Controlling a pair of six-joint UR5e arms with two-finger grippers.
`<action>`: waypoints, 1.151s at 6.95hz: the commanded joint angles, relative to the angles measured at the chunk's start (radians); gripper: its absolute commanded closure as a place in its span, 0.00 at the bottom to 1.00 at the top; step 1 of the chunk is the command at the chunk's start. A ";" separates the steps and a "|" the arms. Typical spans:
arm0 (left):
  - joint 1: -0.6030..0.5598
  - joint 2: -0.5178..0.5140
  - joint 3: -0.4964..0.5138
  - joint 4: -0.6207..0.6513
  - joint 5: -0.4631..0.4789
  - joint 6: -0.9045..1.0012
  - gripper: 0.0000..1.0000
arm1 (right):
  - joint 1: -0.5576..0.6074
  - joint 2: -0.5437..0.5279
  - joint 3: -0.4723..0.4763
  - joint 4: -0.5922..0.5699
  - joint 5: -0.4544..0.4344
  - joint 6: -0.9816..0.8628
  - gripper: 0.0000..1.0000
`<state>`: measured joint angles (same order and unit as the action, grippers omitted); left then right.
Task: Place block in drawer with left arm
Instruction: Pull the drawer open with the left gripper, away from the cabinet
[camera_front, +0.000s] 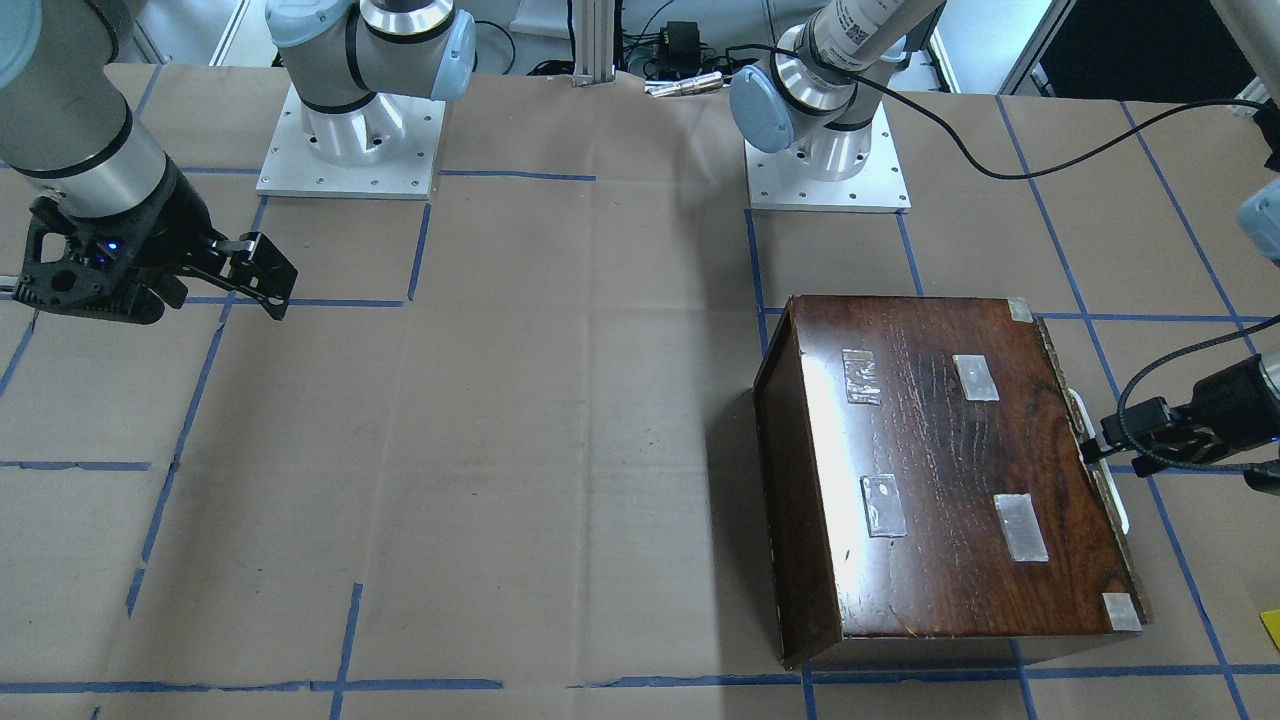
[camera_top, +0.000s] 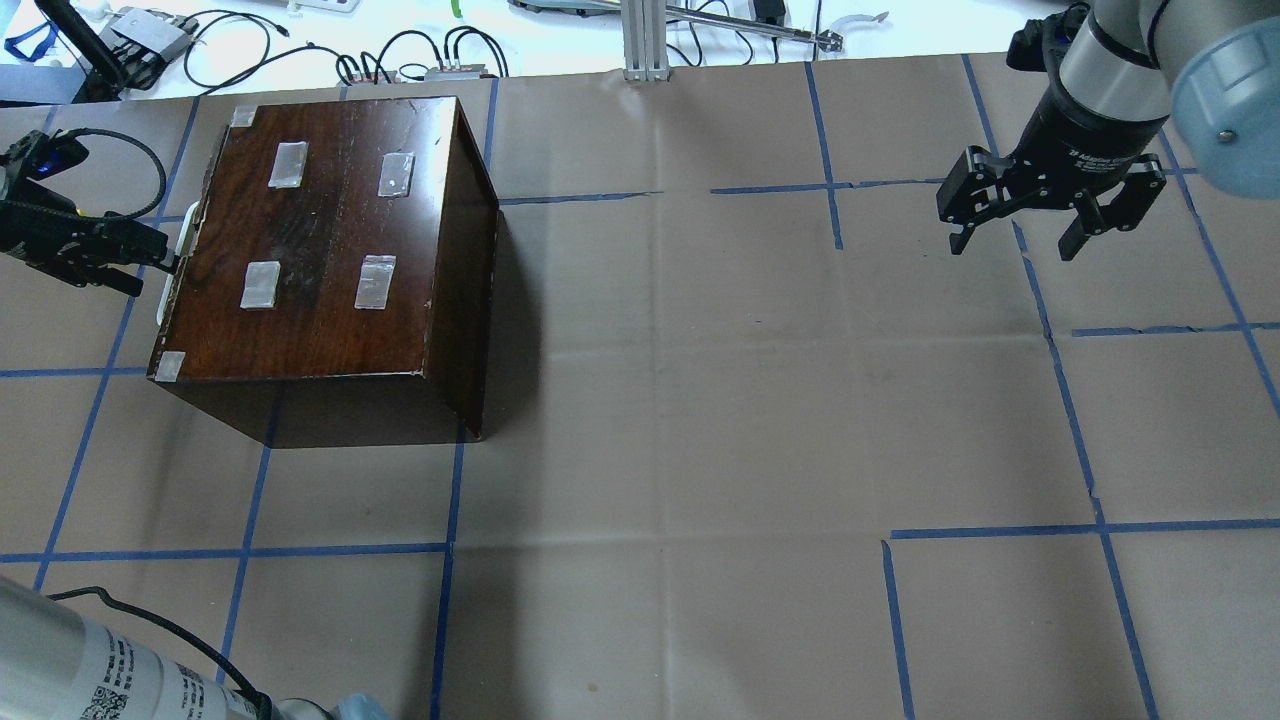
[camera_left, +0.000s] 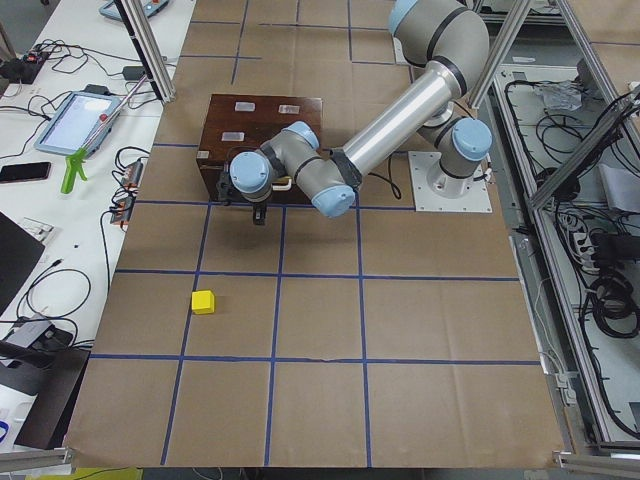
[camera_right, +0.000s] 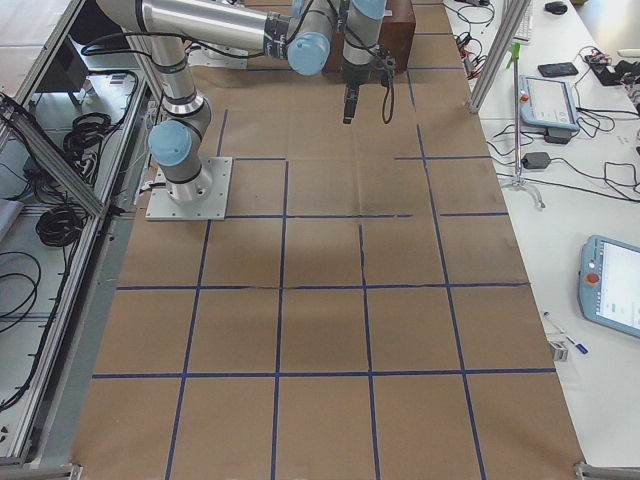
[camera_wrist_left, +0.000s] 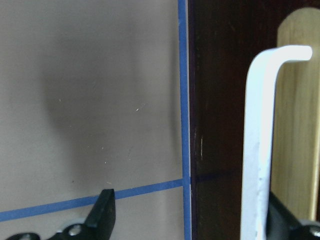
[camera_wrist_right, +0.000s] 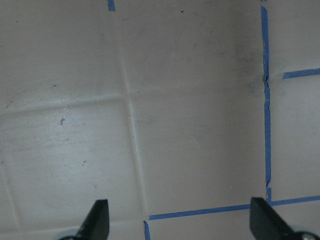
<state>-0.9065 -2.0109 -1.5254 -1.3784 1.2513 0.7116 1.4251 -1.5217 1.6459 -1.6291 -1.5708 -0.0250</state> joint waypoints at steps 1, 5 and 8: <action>0.034 -0.009 0.019 -0.001 0.005 0.023 0.01 | 0.000 0.002 0.000 0.000 0.000 0.000 0.00; 0.086 -0.066 0.097 -0.001 0.032 0.049 0.01 | 0.000 0.000 0.000 0.000 0.000 -0.001 0.00; 0.089 -0.094 0.148 -0.004 0.066 0.071 0.01 | 0.000 0.002 -0.001 0.000 0.000 0.000 0.00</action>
<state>-0.8186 -2.0946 -1.3942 -1.3822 1.2955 0.7743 1.4251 -1.5214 1.6456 -1.6291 -1.5708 -0.0257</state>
